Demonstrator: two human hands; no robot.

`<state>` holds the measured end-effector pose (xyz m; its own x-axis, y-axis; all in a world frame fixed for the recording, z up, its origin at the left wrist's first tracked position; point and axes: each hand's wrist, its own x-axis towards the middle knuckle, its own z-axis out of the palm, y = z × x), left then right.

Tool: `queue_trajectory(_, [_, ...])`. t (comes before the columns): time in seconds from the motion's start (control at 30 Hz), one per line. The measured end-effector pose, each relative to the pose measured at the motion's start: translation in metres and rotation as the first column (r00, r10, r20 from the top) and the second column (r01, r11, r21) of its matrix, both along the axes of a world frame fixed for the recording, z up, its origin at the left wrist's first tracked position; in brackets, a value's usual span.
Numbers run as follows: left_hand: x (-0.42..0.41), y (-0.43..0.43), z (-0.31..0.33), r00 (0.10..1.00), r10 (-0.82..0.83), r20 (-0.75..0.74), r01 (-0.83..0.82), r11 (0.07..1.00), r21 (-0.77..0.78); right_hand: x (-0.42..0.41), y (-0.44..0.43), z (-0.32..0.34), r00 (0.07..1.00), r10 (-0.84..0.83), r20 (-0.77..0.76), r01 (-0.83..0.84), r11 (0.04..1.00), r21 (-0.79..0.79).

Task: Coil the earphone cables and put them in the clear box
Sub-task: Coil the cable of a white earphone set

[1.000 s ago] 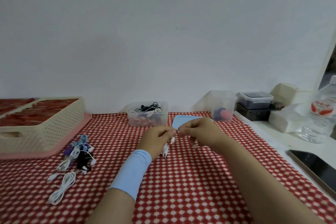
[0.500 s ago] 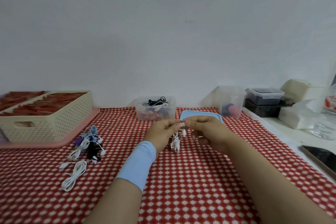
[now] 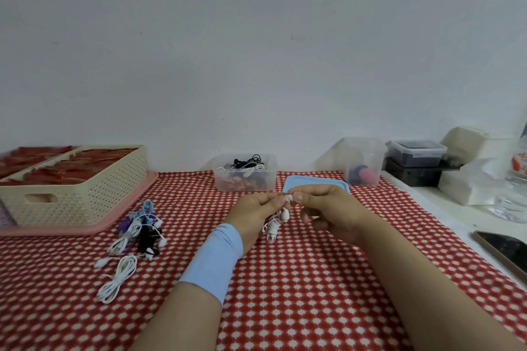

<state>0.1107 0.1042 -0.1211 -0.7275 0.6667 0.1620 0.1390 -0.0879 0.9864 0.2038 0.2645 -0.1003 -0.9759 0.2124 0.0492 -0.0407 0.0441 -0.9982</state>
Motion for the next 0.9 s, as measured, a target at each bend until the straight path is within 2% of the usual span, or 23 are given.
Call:
queue_trajectory(0.13, [0.004,0.001,0.001,1.000,-0.009,0.014,0.009,1.000,0.024,0.000,-0.001,-0.001,1.000,-0.001,-0.011,0.001,1.000,0.019])
queue_trajectory(0.23, [0.004,0.000,0.001,0.999,-0.012,-0.030,0.011,1.000,-0.020,0.000,-0.001,-0.003,1.000,-0.017,0.020,0.017,1.000,0.011])
queue_trajectory(0.4, [0.002,0.002,0.002,0.993,0.073,-0.092,-0.079,0.995,-0.055,0.001,-0.005,0.001,0.994,-0.108,0.030,0.107,0.994,0.021])
queue_trajectory(0.6, [-0.001,0.002,0.002,0.977,0.166,-0.131,-0.176,0.982,-0.071,0.010,-0.010,0.008,0.989,-0.135,-0.058,0.144,0.968,0.204])
queue_trajectory(0.9, [0.001,0.003,0.001,0.978,0.140,-0.155,-0.165,0.973,-0.159,0.010,-0.011,0.011,0.975,-0.149,-0.166,0.203,0.899,0.387])
